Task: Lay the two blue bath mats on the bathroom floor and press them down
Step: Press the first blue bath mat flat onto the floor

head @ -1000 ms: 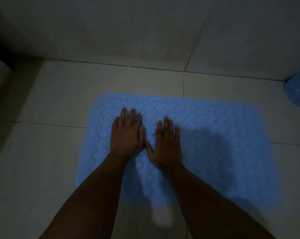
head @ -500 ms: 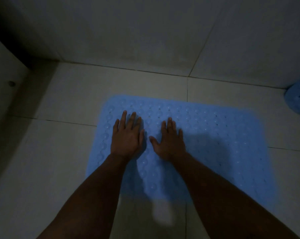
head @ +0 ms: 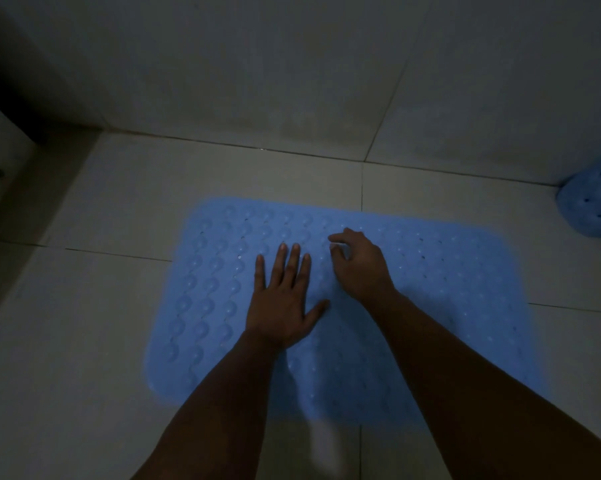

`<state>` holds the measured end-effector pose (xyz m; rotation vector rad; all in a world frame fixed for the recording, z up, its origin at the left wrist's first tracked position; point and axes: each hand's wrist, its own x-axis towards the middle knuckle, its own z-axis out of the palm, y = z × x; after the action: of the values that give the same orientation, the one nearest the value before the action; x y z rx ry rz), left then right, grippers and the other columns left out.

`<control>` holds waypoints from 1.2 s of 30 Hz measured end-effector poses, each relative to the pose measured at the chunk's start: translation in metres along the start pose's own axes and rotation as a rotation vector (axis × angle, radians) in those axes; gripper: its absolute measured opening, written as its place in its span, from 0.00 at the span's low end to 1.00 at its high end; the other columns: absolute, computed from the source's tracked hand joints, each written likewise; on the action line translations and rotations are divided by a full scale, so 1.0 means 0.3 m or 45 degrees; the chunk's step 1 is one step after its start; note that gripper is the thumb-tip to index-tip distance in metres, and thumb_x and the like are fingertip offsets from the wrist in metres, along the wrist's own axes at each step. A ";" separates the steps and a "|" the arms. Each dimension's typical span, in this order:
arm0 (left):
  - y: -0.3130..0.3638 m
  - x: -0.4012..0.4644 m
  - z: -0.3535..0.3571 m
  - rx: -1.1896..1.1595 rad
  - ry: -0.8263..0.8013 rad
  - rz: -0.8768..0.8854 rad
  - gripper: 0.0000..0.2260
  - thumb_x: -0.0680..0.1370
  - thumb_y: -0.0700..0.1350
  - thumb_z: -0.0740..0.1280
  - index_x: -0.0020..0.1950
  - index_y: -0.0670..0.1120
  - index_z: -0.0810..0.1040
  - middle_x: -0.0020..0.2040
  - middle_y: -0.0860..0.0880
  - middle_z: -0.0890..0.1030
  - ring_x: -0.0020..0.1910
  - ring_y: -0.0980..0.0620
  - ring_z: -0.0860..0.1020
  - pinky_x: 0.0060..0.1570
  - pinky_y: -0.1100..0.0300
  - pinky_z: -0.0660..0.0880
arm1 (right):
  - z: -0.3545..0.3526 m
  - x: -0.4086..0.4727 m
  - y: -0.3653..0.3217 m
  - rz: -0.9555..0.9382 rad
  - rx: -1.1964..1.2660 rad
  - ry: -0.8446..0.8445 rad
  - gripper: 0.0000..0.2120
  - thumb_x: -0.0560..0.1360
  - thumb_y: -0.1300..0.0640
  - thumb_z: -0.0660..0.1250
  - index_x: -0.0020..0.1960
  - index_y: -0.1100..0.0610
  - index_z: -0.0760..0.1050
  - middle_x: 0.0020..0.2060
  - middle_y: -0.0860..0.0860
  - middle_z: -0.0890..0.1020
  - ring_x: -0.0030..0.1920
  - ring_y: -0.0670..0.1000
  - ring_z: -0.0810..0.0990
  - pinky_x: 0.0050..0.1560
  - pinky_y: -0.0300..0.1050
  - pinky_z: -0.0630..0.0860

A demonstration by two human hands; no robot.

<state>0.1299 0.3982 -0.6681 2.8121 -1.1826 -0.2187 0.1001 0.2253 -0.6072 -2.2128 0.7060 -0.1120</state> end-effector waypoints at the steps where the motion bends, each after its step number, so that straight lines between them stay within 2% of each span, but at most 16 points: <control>1: 0.002 -0.001 0.007 0.010 0.013 -0.006 0.40 0.81 0.71 0.45 0.84 0.46 0.46 0.84 0.43 0.43 0.82 0.43 0.38 0.78 0.33 0.42 | 0.014 -0.005 0.015 -0.030 0.003 -0.008 0.12 0.80 0.56 0.64 0.62 0.53 0.80 0.70 0.56 0.76 0.76 0.57 0.67 0.76 0.52 0.62; 3: 0.009 0.001 0.005 0.011 0.012 -0.012 0.39 0.81 0.70 0.45 0.84 0.46 0.46 0.84 0.43 0.43 0.83 0.43 0.38 0.78 0.33 0.43 | 0.026 -0.006 0.039 -0.098 -0.073 -0.020 0.13 0.81 0.55 0.62 0.63 0.51 0.79 0.74 0.56 0.72 0.79 0.57 0.60 0.77 0.64 0.57; 7: 0.008 0.004 0.006 -0.015 0.002 -0.026 0.37 0.82 0.68 0.45 0.84 0.46 0.46 0.84 0.44 0.43 0.83 0.45 0.38 0.78 0.35 0.45 | 0.030 -0.014 0.066 -0.150 -0.244 -0.038 0.14 0.82 0.53 0.60 0.65 0.49 0.77 0.77 0.52 0.66 0.81 0.54 0.52 0.78 0.62 0.47; 13: -0.002 0.011 0.007 -0.040 0.046 -0.015 0.35 0.83 0.65 0.46 0.84 0.47 0.48 0.85 0.46 0.45 0.83 0.47 0.39 0.79 0.37 0.45 | 0.029 -0.005 0.082 -0.262 -0.231 0.032 0.12 0.81 0.55 0.62 0.61 0.50 0.79 0.76 0.53 0.69 0.81 0.54 0.55 0.78 0.63 0.49; 16: 0.002 0.018 0.005 -0.080 0.015 -0.022 0.34 0.83 0.64 0.48 0.84 0.47 0.50 0.84 0.45 0.47 0.83 0.46 0.40 0.79 0.36 0.44 | 0.026 0.003 0.080 -0.282 -0.269 -0.003 0.11 0.80 0.56 0.63 0.60 0.51 0.79 0.74 0.53 0.71 0.80 0.55 0.56 0.77 0.64 0.50; 18: 0.005 0.042 -0.023 -0.145 -0.104 -0.047 0.35 0.81 0.63 0.50 0.84 0.47 0.50 0.84 0.45 0.47 0.83 0.46 0.40 0.78 0.36 0.42 | 0.023 0.031 0.046 -0.302 -0.309 -0.029 0.11 0.79 0.58 0.64 0.59 0.51 0.80 0.74 0.53 0.72 0.80 0.55 0.57 0.77 0.65 0.51; 20: -0.001 0.084 -0.108 -0.207 -0.326 -0.025 0.39 0.77 0.63 0.53 0.84 0.47 0.49 0.85 0.45 0.46 0.83 0.45 0.41 0.79 0.37 0.42 | 0.010 0.069 -0.026 -0.298 -0.280 0.007 0.11 0.78 0.59 0.64 0.57 0.51 0.80 0.72 0.52 0.74 0.80 0.54 0.59 0.77 0.64 0.53; 22: -0.052 0.095 -0.211 -0.235 -0.461 0.042 0.37 0.79 0.60 0.59 0.84 0.47 0.52 0.84 0.43 0.53 0.82 0.42 0.52 0.77 0.41 0.54 | 0.006 0.077 -0.137 -0.313 -0.239 0.052 0.11 0.78 0.58 0.64 0.57 0.51 0.81 0.71 0.50 0.75 0.79 0.54 0.61 0.76 0.61 0.56; 24: -0.120 0.092 -0.253 -0.157 -0.339 0.089 0.32 0.80 0.56 0.58 0.82 0.46 0.58 0.81 0.42 0.61 0.79 0.39 0.61 0.72 0.45 0.63 | 0.027 0.099 -0.218 -0.315 -0.246 0.035 0.12 0.78 0.57 0.64 0.59 0.51 0.80 0.71 0.50 0.75 0.78 0.53 0.63 0.76 0.59 0.58; 28: -0.248 0.000 -0.279 -0.099 -0.193 -0.142 0.28 0.81 0.53 0.56 0.81 0.48 0.62 0.82 0.45 0.60 0.82 0.41 0.54 0.76 0.44 0.58 | 0.108 0.069 -0.339 -0.258 -0.330 -0.137 0.16 0.80 0.54 0.61 0.67 0.51 0.76 0.72 0.51 0.73 0.77 0.55 0.65 0.77 0.60 0.58; 32: -0.338 -0.074 -0.259 -0.049 -0.097 -0.243 0.31 0.77 0.55 0.49 0.79 0.48 0.66 0.81 0.46 0.63 0.83 0.41 0.53 0.77 0.44 0.57 | 0.270 -0.017 -0.338 -0.194 -0.566 -0.354 0.24 0.82 0.49 0.55 0.77 0.54 0.63 0.79 0.55 0.60 0.81 0.57 0.51 0.79 0.63 0.50; 36: -0.387 -0.109 -0.229 -0.045 -0.040 -0.312 0.34 0.76 0.58 0.44 0.79 0.47 0.67 0.82 0.46 0.62 0.83 0.42 0.52 0.76 0.42 0.57 | 0.413 -0.100 -0.253 -0.201 -0.696 -0.356 0.33 0.83 0.42 0.50 0.81 0.59 0.49 0.81 0.59 0.47 0.81 0.59 0.42 0.79 0.64 0.44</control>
<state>0.2003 0.5040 -0.6124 2.9276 -0.8270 -0.2969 0.1462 0.3640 -0.6328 -2.7285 0.4366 0.3460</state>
